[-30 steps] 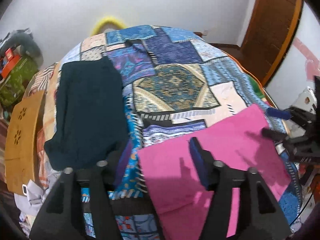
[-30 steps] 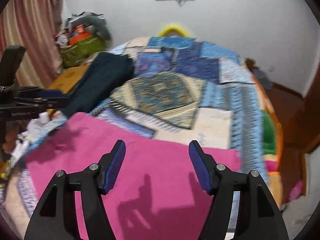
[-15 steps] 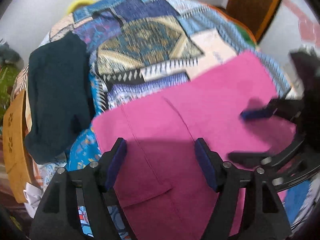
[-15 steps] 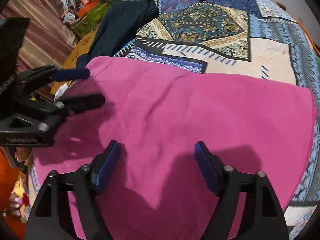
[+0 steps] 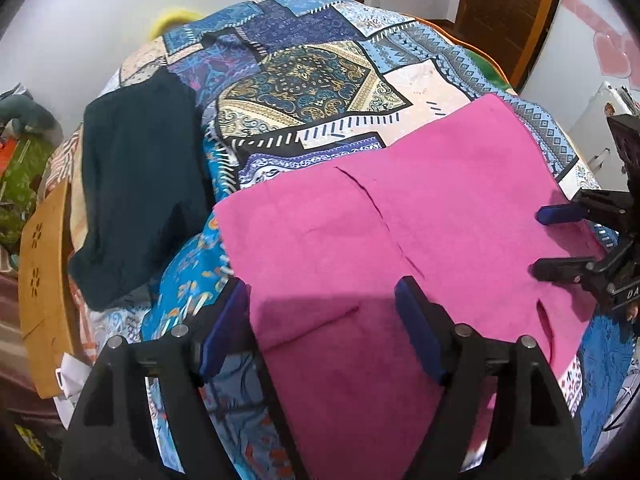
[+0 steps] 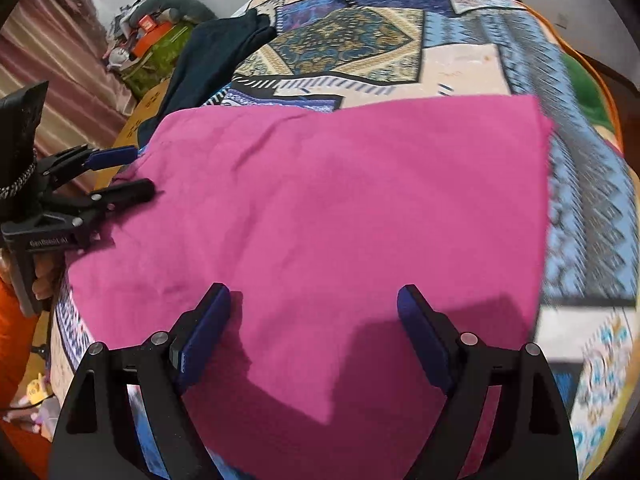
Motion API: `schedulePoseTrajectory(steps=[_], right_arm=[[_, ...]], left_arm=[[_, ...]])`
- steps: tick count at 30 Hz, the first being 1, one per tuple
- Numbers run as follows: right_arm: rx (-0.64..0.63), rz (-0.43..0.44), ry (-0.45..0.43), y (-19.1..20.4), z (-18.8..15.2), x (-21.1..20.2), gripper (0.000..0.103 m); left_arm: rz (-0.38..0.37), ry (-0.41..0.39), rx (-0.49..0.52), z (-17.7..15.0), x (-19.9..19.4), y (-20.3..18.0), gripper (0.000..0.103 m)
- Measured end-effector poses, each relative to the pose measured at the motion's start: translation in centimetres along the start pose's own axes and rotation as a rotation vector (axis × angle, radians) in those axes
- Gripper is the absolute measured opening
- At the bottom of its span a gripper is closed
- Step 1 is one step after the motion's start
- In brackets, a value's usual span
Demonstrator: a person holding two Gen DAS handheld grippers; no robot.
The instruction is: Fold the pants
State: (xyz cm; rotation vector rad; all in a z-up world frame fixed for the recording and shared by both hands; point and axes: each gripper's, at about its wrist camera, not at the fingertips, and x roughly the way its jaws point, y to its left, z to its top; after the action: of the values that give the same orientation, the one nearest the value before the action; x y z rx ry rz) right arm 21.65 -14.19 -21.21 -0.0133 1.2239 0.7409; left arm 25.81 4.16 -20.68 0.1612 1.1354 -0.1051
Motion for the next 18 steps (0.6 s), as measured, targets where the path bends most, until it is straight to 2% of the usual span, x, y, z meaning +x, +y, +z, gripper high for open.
schedulePoseTrajectory(steps=[5,9,12,18], right_arm=[[0.033,-0.011,-0.029,-0.7,-1.6,-1.1,0.083],[-0.01,-0.07,-0.052,-0.1,-3.0,-1.8,0.083],[-0.004,-0.072,-0.087,-0.2,-3.8,-2.1,0.083],[0.013,-0.116,-0.098,0.2,-3.6,-2.5,0.083]], left_arm=[[0.021,-0.027,0.004,-1.4,-1.5,-0.2,0.078],[0.032,-0.044,-0.021,-2.4,-2.4,-0.1,0.078],[0.035,-0.053,-0.04,-3.1,-2.7,-0.1,0.078],[0.029,-0.077,-0.116,-3.7,-3.9,0.2,0.077]])
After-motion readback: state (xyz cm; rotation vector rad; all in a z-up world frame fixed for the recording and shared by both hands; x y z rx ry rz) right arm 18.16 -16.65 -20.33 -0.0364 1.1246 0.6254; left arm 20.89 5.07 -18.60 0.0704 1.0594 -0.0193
